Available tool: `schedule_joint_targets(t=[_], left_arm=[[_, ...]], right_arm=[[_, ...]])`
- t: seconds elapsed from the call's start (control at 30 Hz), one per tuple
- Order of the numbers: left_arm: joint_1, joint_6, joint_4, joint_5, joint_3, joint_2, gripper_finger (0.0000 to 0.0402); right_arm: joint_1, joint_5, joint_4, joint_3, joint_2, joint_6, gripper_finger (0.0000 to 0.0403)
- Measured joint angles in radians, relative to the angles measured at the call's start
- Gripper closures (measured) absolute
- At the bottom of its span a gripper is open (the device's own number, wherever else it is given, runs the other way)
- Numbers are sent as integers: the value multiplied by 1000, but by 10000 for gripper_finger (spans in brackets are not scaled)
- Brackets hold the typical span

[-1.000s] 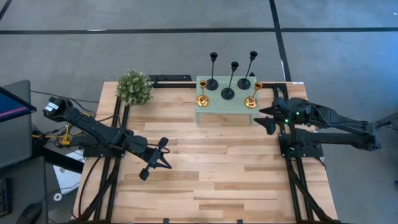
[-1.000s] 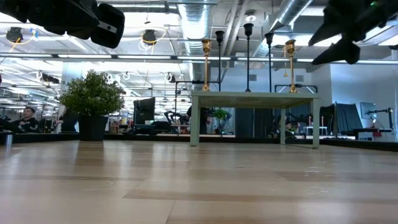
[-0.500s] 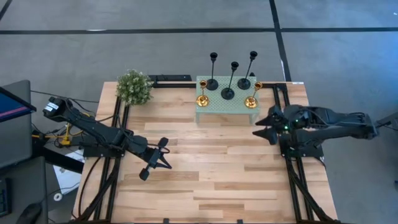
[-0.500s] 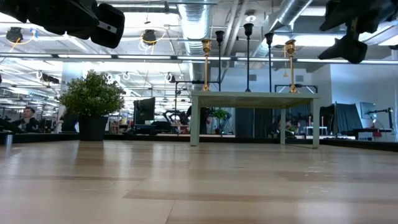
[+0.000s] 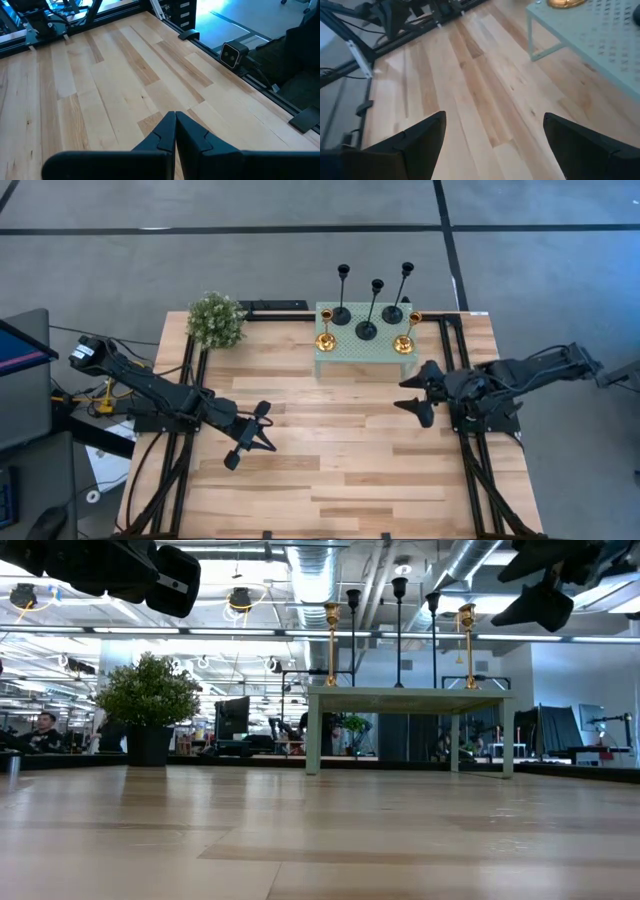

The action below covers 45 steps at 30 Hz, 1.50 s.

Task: Pick & Place candle stick holders
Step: Return to Home Position

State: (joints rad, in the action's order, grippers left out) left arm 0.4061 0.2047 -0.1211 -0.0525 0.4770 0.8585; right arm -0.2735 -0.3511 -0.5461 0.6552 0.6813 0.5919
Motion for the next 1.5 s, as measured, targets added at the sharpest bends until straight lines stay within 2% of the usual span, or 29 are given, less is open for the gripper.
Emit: schedule_joint_targets(t=[0.17, 0.53, 0.73, 0.87, 1.0, 1.1, 1.33, 1.4, 1.5], left_arm=[[0, 0, 0, 0, 0, 0, 392], [0, 0, 0, 0, 0, 0, 391], [0, -4, 0, 0, 0, 0, 391], [0, -4, 0, 0, 0, 0, 391], [0, -4, 0, 0, 0, 0, 391], [0, -4, 0, 0, 0, 0, 392], [0, -4, -1, 0, 0, 0, 392], [0, -4, -4, 0, 0, 0, 391], [0, -4, -8, 0, 0, 0, 392]], right_arm=[[-50, -90, -1, 0, 6, 14, 79], [-53, -92, -1, 0, 14, 44, 79], [-27, -120, 4, 0, 32, -15, 79], [-7, -120, 4, -1, 62, -15, 94], [15, -116, 4, -1, 99, -18, 136], [28, -89, 5, -1, 125, -37, 186], [35, -65, 30, -1, 163, -122, 372], [35, -65, 47, -1, 165, -154, 390], [34, -65, 86, -1, 165, -158, 388]])
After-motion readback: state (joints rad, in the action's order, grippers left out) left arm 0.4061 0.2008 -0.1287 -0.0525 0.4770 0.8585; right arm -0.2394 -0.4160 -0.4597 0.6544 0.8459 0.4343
